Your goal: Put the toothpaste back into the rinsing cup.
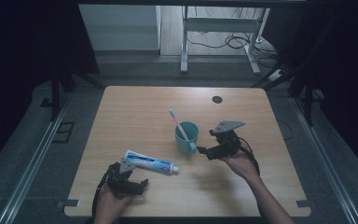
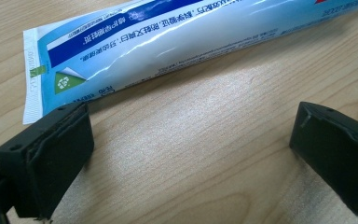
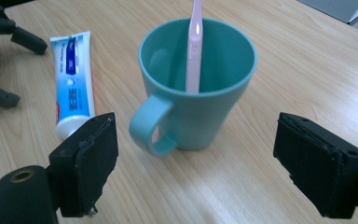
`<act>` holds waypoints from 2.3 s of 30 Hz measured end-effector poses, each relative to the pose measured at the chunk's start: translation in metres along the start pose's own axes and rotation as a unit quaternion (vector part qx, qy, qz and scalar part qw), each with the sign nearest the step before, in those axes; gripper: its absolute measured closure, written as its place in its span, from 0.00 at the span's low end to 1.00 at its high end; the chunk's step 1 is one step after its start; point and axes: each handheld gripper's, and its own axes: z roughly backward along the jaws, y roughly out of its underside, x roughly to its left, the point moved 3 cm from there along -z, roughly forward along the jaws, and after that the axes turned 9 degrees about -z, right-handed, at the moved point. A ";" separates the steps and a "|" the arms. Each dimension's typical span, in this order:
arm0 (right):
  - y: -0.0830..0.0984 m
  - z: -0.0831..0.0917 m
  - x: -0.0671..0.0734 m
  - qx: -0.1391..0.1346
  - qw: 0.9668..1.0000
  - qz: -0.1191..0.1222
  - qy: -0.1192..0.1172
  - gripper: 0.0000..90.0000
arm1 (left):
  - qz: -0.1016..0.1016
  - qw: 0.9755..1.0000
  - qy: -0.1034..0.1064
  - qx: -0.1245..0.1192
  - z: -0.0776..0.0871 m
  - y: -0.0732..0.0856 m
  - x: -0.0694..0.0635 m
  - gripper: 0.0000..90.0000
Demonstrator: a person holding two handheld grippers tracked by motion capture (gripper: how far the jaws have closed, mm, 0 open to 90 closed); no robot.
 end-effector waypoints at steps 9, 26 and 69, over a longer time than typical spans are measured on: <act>0.018 0.013 -0.004 0.005 1.000 0.001 0.013 0.12 | 0.001 1.000 0.001 0.000 0.000 0.000 0.000 0.00; 0.064 0.028 -0.014 0.024 0.999 -0.014 0.040 0.10 | 0.007 1.000 -0.003 -0.002 -0.001 -0.001 -0.001 0.00; 0.134 0.024 -0.019 0.047 0.997 -0.042 0.053 0.14 | -0.005 1.000 0.006 -0.012 0.003 -0.003 -0.003 0.17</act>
